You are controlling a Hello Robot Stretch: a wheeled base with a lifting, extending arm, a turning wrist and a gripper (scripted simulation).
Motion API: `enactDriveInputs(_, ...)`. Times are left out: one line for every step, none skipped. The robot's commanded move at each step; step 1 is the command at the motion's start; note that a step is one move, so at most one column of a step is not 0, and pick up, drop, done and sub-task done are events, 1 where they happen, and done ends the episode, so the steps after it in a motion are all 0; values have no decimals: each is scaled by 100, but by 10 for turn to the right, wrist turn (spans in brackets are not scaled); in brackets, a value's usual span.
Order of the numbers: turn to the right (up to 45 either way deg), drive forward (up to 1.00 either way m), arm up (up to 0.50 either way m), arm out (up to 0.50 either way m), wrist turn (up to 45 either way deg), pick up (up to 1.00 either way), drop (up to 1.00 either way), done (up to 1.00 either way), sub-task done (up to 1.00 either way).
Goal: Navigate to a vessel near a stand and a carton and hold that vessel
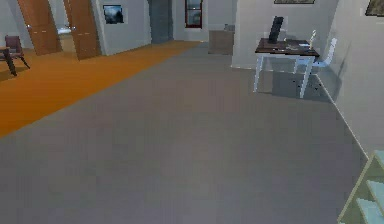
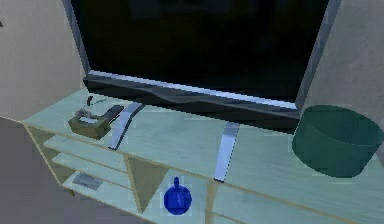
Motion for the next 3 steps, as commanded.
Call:
enactDriveInputs(0, 0, 32, 0, 0, 0, 0, 0, 0)
enactDriveInputs(0, 0, 0, 40, 0, 0, 0, 0, 0)
enactDriveInputs(0, 0, 0, 0, 450, 0, 0, 0, 0)
